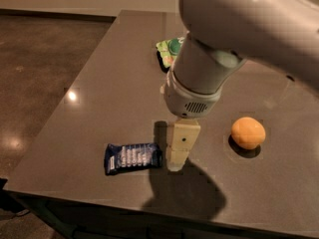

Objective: Move rxbar blueberry near orange

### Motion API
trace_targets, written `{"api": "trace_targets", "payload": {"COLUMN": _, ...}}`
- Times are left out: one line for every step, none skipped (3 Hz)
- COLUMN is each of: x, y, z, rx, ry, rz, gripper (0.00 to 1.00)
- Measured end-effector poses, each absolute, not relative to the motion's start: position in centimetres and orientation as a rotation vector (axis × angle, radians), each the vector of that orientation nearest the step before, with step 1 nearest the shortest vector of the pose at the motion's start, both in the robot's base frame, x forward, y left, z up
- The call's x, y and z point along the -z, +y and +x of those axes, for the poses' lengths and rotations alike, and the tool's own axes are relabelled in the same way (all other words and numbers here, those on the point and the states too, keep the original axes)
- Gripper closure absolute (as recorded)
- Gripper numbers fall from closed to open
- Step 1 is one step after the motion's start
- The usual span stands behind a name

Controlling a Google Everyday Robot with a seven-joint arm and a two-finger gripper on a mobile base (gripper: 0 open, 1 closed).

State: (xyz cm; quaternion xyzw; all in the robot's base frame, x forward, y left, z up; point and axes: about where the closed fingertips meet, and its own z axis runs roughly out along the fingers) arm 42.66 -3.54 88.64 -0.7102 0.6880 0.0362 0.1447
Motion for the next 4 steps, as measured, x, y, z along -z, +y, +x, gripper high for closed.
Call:
{"api": "trace_targets", "payload": {"x": -86.8, "y": -1.2, "z": 41.8, "rx": -0.112, "ry": 1.951, "rz": -2.104, "gripper": 0.0}}
{"api": "trace_targets", "payload": {"x": -85.5, "y": 0.2, "z": 41.1, "rx": -0.111, "ry": 1.936, "rz": -2.143, "gripper": 0.0}}
{"api": "trace_targets", "payload": {"x": -84.5, "y": 1.3, "z": 40.7, "rx": -0.097, "ry": 1.924, "rz": -2.175, "gripper": 0.0}}
{"api": "trace_targets", "payload": {"x": -83.7, "y": 2.2, "z": 40.8, "rx": -0.105, "ry": 1.93, "rz": -2.189, "gripper": 0.0}}
